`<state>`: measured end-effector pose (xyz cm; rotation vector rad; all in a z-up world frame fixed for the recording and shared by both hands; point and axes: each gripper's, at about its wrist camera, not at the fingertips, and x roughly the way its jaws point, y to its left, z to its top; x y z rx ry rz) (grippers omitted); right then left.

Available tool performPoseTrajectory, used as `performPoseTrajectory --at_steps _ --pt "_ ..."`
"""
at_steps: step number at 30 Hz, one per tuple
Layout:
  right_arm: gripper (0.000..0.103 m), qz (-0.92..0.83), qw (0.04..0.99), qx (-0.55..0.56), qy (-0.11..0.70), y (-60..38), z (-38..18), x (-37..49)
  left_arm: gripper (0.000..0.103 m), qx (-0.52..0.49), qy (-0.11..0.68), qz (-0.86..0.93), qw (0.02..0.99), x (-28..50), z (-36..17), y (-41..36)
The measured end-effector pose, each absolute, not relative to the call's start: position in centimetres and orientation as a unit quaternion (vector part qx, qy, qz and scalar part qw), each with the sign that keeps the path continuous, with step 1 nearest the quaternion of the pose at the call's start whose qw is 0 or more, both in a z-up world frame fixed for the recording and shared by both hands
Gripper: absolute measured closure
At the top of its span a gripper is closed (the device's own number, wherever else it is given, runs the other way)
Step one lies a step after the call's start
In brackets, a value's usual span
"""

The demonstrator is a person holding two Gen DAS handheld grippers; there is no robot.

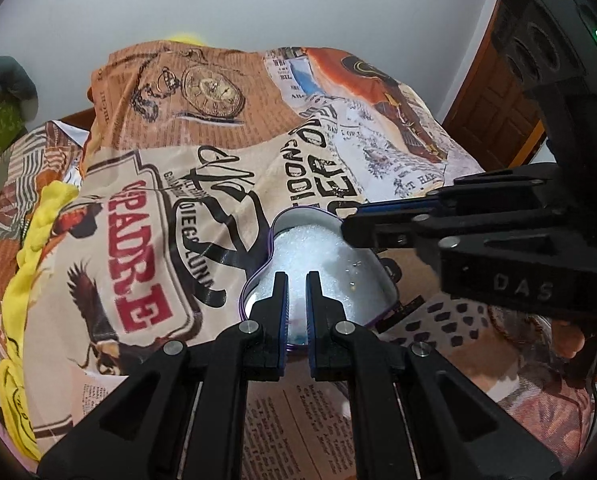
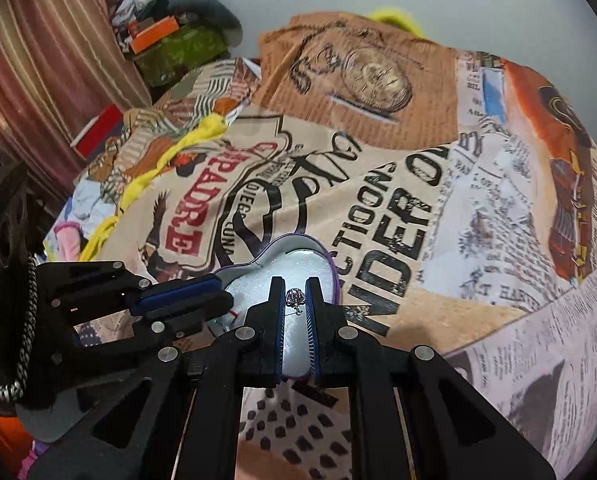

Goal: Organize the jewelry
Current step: 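Lower both held items into the purple heart tin and open both grippers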

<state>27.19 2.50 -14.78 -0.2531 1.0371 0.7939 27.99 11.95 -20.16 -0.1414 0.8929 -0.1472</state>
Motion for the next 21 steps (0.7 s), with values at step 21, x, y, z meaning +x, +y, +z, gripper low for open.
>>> performPoseTrajectory --at_steps 21 --pt "0.067 0.358 0.755 -0.131 0.534 3.6 -15.5 27.7 0.093 -0.066 0.422 -0.050 0.903 25.9 -18.0 13.3"
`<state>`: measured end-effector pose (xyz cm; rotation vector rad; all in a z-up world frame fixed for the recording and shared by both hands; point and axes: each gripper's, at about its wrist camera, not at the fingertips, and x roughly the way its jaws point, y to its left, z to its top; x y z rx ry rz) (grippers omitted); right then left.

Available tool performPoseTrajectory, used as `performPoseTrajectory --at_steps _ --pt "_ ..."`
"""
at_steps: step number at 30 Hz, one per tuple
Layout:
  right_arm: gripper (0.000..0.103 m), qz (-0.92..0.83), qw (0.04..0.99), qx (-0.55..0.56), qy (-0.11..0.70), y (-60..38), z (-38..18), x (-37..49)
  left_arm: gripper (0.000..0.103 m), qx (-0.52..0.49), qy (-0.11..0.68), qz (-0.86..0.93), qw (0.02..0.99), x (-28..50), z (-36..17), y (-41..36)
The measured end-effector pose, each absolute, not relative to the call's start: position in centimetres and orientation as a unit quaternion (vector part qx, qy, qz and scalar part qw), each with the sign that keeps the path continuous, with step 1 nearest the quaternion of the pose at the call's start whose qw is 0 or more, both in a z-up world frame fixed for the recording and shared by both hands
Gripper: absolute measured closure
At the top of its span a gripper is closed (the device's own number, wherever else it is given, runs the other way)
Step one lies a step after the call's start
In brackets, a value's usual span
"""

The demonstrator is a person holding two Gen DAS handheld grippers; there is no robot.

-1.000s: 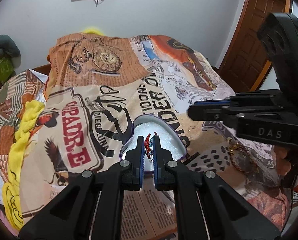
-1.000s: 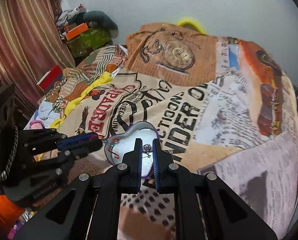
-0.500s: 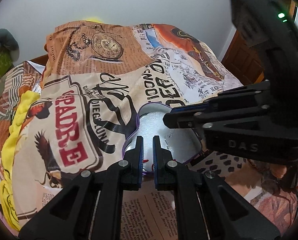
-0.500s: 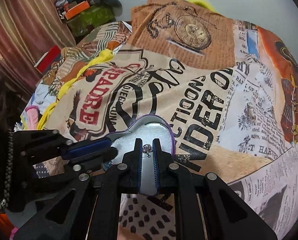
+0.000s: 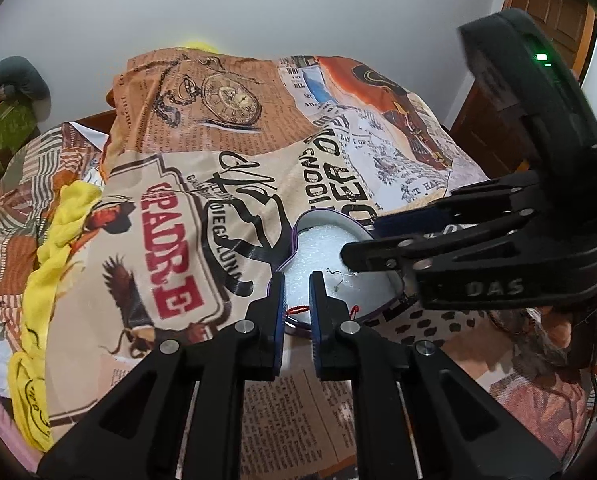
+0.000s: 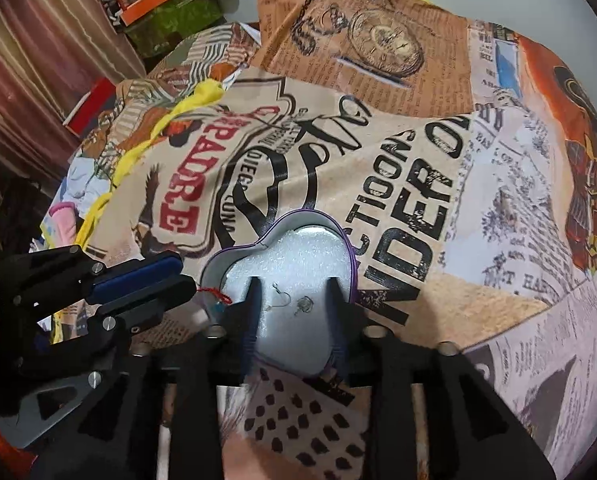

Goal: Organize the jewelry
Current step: 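Lower both held items into the purple heart tin and open both grippers, then move the left gripper to the braided bracelet while the right moves to a gold ring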

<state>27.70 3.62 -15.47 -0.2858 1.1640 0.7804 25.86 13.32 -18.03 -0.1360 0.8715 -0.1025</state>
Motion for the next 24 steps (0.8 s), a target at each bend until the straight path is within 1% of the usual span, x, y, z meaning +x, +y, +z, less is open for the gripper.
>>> performPoseTrajectory --at_steps 5,6,10,14,16,18,21,23,24 --pt "0.066 0.349 0.779 -0.131 0.504 2.1 -12.7 26.3 0.093 -0.060 0.408 -0.045 0.910 24.6 -15.9 12.9" --pt "0.066 0.347 0.784 -0.131 0.497 1.8 -12.2 26.1 0.092 -0.059 0.405 -0.045 0.911 24.4 -15.5 12.8" --pt "0.066 0.337 0.805 -0.129 0.471 -0.3 -9.9 24.8 0.082 -0.048 0.390 -0.049 0.918 23.2 -13.4 11.5" --pt "0.066 0.324 0.827 -0.115 0.444 -3.4 -7.5 23.5 0.081 -0.034 0.378 -0.059 0.923 22.3 -11.6 9.4" --pt "0.066 0.317 0.837 -0.108 0.433 -5.0 -6.6 23.0 0.074 -0.029 0.374 -0.063 0.925 21.9 -11.0 8.3" --pt "0.066 0.309 0.845 -0.104 0.424 -6.4 -6.0 22.4 0.069 -0.025 0.371 -0.071 0.926 21.7 -10.5 6.9" --pt "0.064 0.296 0.854 -0.097 0.416 -8.8 -5.6 21.7 0.067 -0.023 0.378 -0.088 0.921 21.9 -10.6 4.7" --pt "0.063 0.288 0.857 -0.092 0.417 -10.7 -5.8 21.4 0.062 -0.023 0.387 -0.098 0.917 22.1 -11.0 3.2" --pt "0.063 0.285 0.858 -0.091 0.417 -11.3 -5.9 21.3 0.054 -0.023 0.392 -0.100 0.914 22.3 -11.3 2.4"
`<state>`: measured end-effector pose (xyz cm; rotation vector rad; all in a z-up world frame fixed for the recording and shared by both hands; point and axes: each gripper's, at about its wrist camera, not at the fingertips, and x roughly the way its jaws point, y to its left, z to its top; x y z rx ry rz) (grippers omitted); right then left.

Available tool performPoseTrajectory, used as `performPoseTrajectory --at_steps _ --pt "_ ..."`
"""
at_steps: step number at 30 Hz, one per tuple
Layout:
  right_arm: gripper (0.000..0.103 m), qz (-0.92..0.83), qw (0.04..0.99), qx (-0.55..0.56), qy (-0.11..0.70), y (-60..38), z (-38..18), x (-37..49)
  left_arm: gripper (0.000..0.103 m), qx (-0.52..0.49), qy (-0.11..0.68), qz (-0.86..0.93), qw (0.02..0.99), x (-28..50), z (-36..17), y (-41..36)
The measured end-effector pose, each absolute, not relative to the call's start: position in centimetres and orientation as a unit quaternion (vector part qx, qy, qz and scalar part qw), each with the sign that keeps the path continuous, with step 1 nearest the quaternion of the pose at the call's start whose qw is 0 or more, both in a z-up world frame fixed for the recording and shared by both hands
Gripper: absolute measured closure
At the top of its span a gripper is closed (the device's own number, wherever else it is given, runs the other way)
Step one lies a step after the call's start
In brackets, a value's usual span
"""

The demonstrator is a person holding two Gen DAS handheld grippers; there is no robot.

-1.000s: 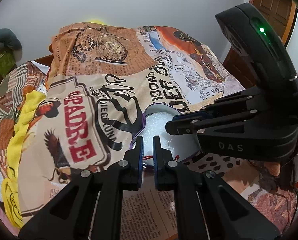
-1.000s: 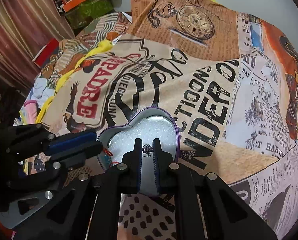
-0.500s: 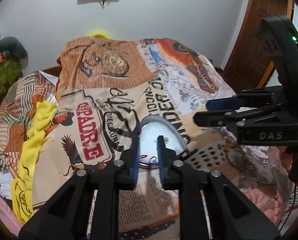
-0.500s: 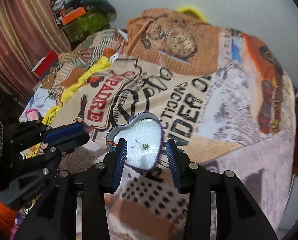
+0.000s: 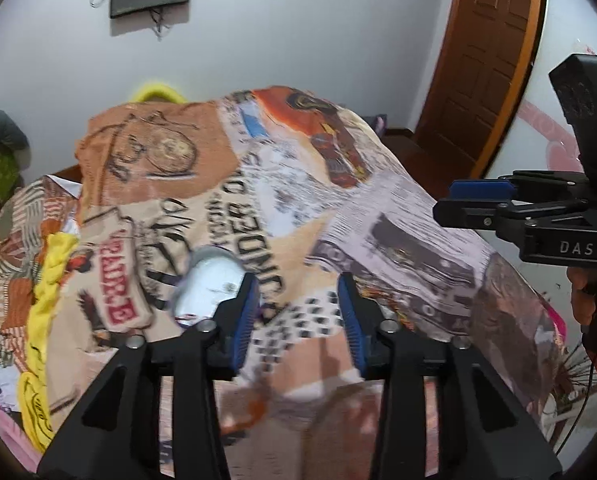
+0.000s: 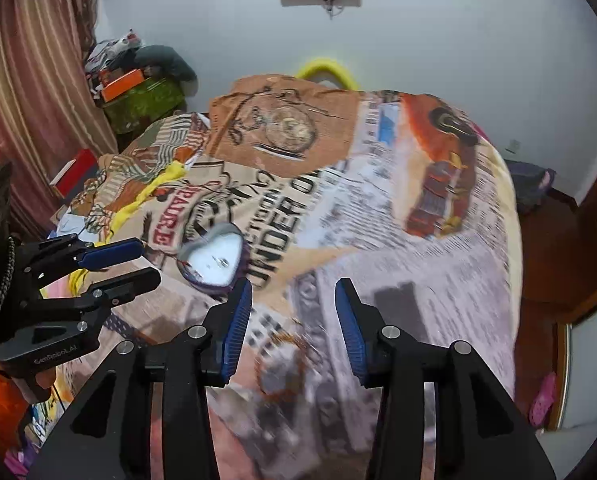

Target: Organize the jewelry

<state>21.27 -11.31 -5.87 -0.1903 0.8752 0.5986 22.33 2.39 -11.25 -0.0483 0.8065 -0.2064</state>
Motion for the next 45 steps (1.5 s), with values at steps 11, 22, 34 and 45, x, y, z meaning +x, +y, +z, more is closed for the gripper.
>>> performPoseTrajectory --at_steps 11,22,34,45 --pt "0.063 0.243 0.861 -0.095 0.437 -17.5 -9.3 21.0 0.041 -0.035 0.463 -0.131 0.876 24.5 -16.5 -5.0" --pt "0.063 0.236 0.842 -0.094 0.476 -20.6 -13.6 22.2 0.066 -0.020 0.494 -0.153 0.855 24.8 -19.9 -6.9" --pt "0.063 0.247 0.834 -0.088 0.485 -19.4 -16.2 25.4 0.097 -0.044 0.472 -0.123 0.872 23.8 -20.5 -3.5" --pt "0.063 0.266 0.818 -0.131 0.492 -17.8 -17.8 26.9 0.097 -0.055 0.467 -0.133 0.873 24.1 -20.7 -3.2"
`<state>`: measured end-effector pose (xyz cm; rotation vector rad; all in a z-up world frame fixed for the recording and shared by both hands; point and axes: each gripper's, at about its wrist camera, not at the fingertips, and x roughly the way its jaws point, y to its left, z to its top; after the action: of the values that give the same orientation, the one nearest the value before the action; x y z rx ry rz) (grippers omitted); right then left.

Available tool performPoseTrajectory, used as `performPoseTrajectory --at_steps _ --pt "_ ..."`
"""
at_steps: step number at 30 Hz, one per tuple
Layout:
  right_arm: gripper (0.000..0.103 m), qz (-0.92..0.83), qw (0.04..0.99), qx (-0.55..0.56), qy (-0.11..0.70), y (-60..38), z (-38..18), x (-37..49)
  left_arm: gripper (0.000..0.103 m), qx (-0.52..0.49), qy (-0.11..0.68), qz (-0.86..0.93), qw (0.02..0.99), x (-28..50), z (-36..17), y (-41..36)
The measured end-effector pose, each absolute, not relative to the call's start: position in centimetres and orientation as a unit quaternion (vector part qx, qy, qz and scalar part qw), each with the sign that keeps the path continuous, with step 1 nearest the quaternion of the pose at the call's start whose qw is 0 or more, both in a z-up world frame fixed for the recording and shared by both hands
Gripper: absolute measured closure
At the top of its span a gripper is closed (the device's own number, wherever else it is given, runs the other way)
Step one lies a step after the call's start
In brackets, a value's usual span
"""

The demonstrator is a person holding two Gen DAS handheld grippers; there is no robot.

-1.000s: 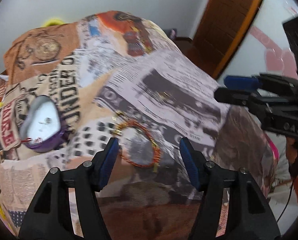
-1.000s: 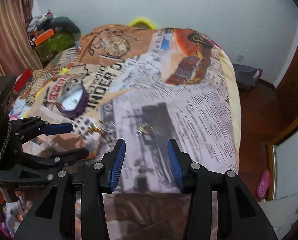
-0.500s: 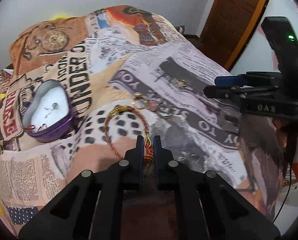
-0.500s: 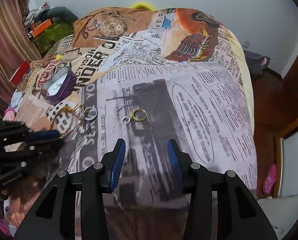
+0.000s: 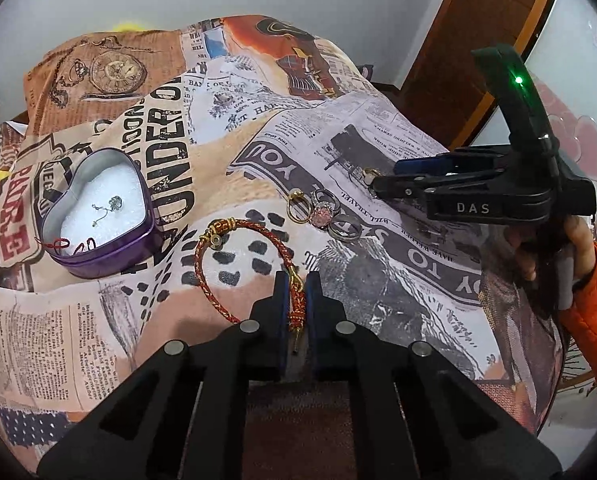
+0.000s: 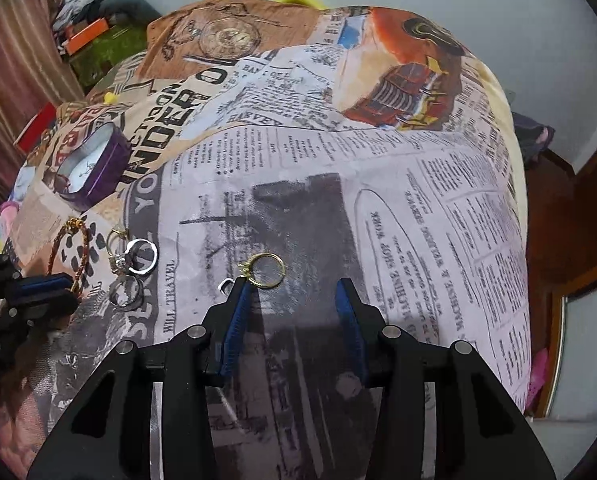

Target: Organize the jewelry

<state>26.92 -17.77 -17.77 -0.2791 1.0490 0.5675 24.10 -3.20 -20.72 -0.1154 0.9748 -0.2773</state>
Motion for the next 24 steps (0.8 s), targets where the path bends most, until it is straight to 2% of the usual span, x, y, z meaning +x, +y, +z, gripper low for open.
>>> performPoseTrajectory --at_steps 6,9,17,18,19,24 --pt "0.065 0.279 0.818 -0.137 0.484 -16.7 -17.9 27.2 0.097 -0.049 0.463 -0.135 0.875 24.1 -20.7 -3.4" --pt "0.080 0.288 0.816 -0.130 0.484 -16.4 -18.1 27.5 0.097 -0.050 0.462 -0.137 0.875 24.0 -20.7 -3.4" --pt "0.081 0.283 0.817 -0.121 0.487 -16.5 -17.1 27.0 0.097 -0.017 0.424 -0.137 0.895 22.4 -18.2 -3.8" --pt "0.083 0.283 0.818 -0.118 0.486 -16.6 -16.8 26.9 0.097 -0.017 0.421 -0.137 0.897 22.3 -17.8 -3.7" --pt "0.099 0.283 0.821 -0.114 0.483 -16.8 -16.1 26.6 0.097 -0.019 0.417 -0.137 0.898 22.2 -17.3 -3.5" --pt "0.100 0.283 0.831 -0.103 0.468 -17.0 -13.4 25.7 0.097 -0.027 0.400 -0.133 0.907 21.3 -15.5 -2.4"
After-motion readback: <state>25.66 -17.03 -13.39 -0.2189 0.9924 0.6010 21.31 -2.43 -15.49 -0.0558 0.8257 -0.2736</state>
